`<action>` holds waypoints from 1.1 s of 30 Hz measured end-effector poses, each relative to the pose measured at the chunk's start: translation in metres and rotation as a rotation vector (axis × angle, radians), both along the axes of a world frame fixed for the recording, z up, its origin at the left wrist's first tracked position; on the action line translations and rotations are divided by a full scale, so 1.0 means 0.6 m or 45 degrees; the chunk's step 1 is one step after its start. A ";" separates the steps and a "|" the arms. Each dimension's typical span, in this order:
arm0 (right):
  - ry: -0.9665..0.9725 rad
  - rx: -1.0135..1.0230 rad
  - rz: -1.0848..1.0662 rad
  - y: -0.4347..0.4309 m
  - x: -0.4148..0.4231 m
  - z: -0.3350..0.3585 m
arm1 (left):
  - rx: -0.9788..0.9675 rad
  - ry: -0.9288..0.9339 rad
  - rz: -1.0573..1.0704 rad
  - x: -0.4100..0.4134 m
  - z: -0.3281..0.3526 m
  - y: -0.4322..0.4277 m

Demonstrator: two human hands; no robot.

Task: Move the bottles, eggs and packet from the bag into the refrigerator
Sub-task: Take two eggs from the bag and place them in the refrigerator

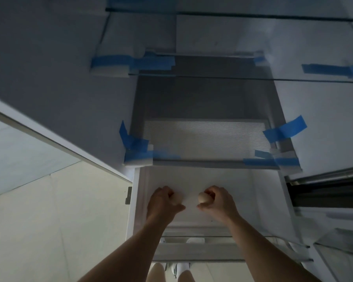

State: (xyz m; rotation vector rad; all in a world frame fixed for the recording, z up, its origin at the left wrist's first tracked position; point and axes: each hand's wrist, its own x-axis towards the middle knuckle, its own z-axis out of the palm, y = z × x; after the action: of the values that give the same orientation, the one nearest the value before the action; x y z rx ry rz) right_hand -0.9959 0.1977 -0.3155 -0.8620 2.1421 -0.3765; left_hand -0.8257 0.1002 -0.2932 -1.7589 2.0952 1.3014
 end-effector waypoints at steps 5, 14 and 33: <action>-0.036 -0.007 -0.024 0.001 -0.001 -0.001 | -0.066 -0.039 -0.069 0.000 0.000 0.002; -0.019 0.047 0.024 0.005 0.000 0.009 | -0.124 -0.116 -0.181 0.004 0.007 0.004; 0.864 -0.531 0.257 0.039 -0.006 0.305 | -0.863 0.082 -0.761 -0.031 0.301 0.020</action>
State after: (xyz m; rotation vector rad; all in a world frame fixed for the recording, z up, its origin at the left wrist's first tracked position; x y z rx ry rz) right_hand -0.9995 0.2211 -0.1325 -1.6124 2.5913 -0.4835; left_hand -0.8443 0.1122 -0.1124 -1.0518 2.9938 0.5193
